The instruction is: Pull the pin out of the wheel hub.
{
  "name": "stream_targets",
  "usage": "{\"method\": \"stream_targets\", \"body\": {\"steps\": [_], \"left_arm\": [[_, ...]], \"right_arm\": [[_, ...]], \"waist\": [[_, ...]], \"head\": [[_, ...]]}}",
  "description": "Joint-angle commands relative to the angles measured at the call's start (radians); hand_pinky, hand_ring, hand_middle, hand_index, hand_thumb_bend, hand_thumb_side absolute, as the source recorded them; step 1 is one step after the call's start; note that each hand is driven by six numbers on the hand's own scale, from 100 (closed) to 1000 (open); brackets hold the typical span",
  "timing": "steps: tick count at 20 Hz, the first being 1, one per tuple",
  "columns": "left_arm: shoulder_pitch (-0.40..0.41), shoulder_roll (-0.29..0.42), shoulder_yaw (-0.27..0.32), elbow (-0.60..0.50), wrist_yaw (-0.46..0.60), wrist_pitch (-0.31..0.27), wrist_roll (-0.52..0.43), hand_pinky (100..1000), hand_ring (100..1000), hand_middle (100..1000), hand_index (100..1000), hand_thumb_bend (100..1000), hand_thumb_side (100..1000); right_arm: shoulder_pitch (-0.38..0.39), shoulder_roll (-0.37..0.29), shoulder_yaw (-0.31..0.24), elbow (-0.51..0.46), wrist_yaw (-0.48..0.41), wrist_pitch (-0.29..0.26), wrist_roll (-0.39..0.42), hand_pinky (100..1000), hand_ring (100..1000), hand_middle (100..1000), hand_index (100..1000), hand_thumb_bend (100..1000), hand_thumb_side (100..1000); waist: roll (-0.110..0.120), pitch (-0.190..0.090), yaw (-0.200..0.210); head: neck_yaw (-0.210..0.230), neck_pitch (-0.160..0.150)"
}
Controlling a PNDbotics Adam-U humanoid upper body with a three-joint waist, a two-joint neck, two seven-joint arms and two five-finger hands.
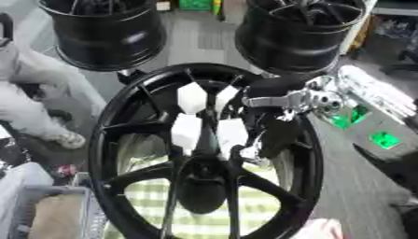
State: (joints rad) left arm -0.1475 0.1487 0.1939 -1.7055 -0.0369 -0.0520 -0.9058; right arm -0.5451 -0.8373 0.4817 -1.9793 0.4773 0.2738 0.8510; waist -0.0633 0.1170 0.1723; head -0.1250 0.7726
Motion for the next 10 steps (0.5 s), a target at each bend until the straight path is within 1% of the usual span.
{"method": "stream_targets", "body": {"steps": [1,10], "left_arm": [[-0.012,0.012,-0.004,-0.015,0.003,-0.001,-0.001,742,736,633,726,100,716],[-0.014,0.011,-0.005,-0.016,0.004,-0.001,-0.001,742,737,633,726,100,716]], "right_arm": [[-0.016,-0.007,-0.005,0.011,0.009,0.007,-0.002,753,705,758,878,257,467],[-0.020,0.011,0.003,0.052,0.021,-0.002,-0.020,749,698,738,858,233,433]], "waist": [[0.003,-0.009,0.002],[0.001,-0.007,0.007]], "head": [[-0.002,-0.003],[-0.002,-0.003]]}}
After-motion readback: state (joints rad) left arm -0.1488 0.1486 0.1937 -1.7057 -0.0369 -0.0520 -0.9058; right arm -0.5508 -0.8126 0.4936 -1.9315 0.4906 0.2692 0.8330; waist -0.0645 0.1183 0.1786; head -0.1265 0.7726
